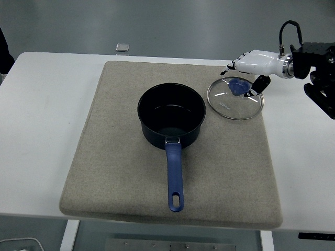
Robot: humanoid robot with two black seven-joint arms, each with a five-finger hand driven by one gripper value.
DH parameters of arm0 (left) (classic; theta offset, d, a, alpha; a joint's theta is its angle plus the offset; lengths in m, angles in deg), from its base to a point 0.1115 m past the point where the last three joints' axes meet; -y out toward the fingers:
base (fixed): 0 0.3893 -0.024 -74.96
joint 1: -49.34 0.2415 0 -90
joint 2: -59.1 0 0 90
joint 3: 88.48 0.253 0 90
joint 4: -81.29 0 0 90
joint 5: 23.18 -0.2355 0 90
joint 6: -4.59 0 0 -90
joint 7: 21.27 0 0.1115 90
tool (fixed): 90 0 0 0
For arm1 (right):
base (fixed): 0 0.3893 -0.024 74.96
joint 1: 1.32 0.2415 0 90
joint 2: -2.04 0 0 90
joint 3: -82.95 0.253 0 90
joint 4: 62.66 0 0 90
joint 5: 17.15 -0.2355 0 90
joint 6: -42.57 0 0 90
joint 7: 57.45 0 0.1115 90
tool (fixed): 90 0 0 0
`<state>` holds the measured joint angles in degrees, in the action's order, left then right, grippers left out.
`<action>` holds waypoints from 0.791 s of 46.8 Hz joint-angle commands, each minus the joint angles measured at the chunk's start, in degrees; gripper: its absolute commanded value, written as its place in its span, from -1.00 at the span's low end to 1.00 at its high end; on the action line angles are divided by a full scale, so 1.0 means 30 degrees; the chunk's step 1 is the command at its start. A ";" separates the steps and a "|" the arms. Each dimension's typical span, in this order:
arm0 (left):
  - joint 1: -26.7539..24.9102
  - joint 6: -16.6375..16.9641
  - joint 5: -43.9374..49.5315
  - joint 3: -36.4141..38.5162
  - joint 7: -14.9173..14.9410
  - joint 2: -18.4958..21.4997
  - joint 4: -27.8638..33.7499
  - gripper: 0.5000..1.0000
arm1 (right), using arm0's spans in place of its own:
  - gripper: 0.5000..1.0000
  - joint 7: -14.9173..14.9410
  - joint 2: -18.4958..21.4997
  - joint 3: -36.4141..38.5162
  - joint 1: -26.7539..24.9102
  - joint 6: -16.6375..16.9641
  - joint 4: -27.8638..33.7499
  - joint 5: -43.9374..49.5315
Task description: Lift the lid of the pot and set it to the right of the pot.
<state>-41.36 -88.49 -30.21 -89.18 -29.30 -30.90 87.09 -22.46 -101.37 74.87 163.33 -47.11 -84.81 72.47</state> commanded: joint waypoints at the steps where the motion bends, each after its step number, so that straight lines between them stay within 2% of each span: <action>1: 0.0000 0.0000 0.0002 0.0000 -0.0017 0.0000 0.0000 1.00 | 0.57 0.0001 -0.0012 -0.0003 0.0196 0.0041 -0.0058 0.0010; 13: 0.0000 0.0000 0.0002 0.0000 0.0012 0.0000 0.0000 1.00 | 0.57 0.0001 -0.0364 -0.0032 0.0899 0.0421 -0.0175 0.0039; 37: 0.0000 0.0000 0.0002 0.0000 0.0012 0.0000 0.0000 1.00 | 0.58 0.0001 -0.0364 0.0231 0.2422 0.0305 -0.0175 -0.0779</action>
<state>-41.35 -88.49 -30.21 -89.18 -29.30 -30.90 87.09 -22.45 -102.43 75.39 169.68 -45.98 -85.35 71.71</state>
